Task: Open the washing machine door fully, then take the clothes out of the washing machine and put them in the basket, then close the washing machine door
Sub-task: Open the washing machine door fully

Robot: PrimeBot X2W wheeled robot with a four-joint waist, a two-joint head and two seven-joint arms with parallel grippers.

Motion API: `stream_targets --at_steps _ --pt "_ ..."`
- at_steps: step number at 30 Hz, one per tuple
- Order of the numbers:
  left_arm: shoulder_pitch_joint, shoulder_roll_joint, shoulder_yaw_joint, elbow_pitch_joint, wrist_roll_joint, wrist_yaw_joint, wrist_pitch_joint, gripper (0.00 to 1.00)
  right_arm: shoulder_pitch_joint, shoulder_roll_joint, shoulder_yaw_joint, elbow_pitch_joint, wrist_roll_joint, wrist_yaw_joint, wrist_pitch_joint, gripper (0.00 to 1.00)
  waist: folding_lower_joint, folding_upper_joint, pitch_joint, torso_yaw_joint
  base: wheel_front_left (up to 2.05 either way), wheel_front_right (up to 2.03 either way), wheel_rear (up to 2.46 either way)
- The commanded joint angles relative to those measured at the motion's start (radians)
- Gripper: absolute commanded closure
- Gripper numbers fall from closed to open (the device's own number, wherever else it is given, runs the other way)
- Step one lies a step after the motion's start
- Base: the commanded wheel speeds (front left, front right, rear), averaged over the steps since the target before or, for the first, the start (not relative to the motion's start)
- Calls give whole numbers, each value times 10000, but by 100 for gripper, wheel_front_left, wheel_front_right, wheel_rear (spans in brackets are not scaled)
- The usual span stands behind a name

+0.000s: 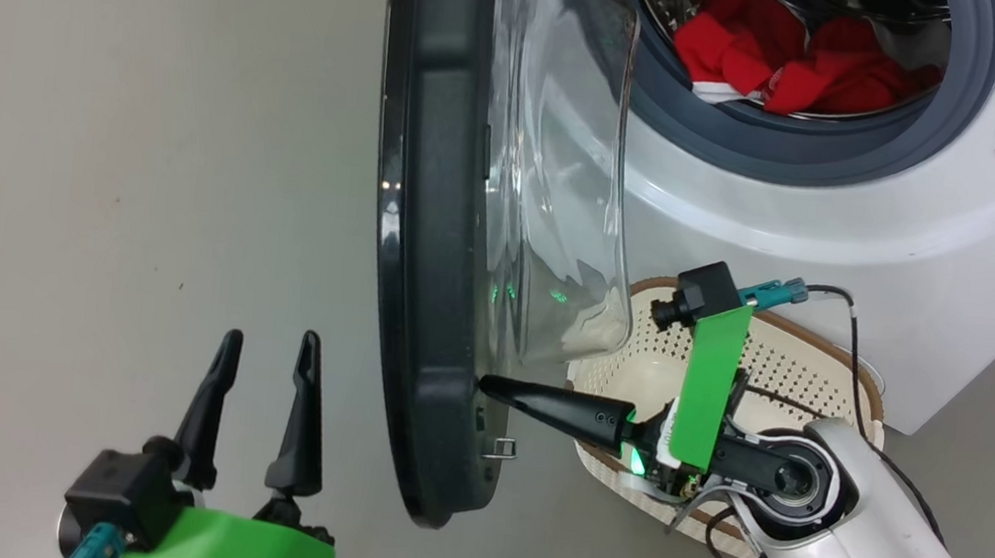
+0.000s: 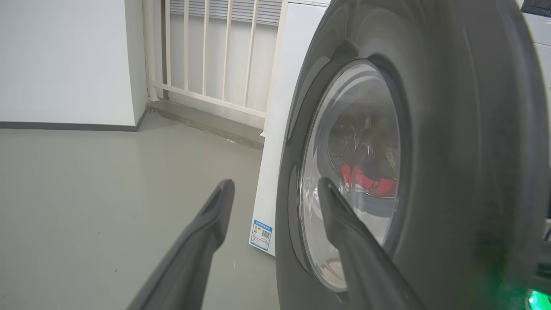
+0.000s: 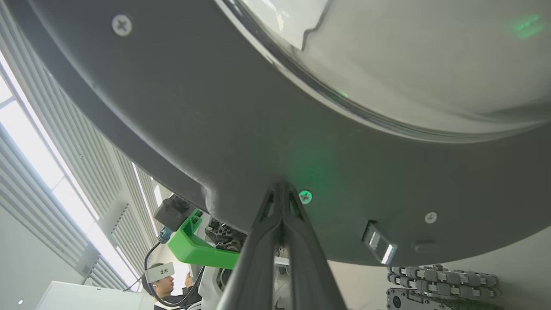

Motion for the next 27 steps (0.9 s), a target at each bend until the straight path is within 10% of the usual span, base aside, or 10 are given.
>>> stream_targets --at_steps 1,17,19,21,27 --pt "20 120 360 -231 13 -24 -92 0 -18 244 260 -256 138 50 -53 100 0 0 -34 41 0 0 0" --pt "233 120 368 -356 -48 104 -92 0 -373 -17 786 124 -344 50 -1334 100 0 0 -155 37 0 0 0" --pt "243 120 377 -342 -57 92 -92 0 -423 -45 828 208 -755 50 -1794 60 0 0 -188 29 0 0 0" --pt "255 120 399 -336 -69 80 -92 0 -458 -69 853 252 -1187 50 -2260 0 0 0 -218 18 0 0 0" --pt "309 120 469 -324 -170 30 -92 0 -617 -445 1254 69 -3803 50 -4270 0 0 0 -295 -11 0 0 0"
